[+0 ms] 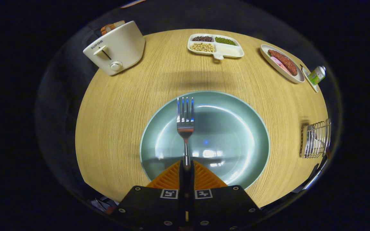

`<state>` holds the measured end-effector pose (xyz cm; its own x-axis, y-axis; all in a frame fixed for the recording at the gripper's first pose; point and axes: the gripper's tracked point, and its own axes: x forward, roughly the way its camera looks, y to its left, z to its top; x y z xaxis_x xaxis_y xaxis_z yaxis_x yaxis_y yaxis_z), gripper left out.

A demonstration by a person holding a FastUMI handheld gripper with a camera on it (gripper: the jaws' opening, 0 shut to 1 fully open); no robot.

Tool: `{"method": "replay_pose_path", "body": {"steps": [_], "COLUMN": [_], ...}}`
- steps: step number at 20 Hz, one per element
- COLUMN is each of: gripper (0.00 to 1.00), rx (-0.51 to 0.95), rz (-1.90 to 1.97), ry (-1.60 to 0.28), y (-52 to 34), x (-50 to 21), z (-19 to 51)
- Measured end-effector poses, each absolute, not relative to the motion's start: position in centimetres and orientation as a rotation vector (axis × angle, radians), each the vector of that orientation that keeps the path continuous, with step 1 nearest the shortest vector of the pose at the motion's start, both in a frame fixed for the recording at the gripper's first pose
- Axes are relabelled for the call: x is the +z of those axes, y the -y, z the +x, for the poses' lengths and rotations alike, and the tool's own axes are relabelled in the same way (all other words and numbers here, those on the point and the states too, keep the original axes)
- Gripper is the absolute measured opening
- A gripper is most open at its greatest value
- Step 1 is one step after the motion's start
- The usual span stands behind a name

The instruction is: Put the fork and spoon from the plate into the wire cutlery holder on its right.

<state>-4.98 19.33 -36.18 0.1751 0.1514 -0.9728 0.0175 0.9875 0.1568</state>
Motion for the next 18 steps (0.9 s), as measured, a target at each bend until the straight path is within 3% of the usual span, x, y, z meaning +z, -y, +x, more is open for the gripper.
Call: {"method": "replay_pose_path", "body": {"steps": [7,18], "gripper": [0.04,0.04], "rx": [0.050,-0.104], "rz": [0.112,0.150], "ry": [-1.229,-1.140], "y": [-12.5,2.6], "x": [-31.7,-26.7], "z": [-3.6,-8.3]}}
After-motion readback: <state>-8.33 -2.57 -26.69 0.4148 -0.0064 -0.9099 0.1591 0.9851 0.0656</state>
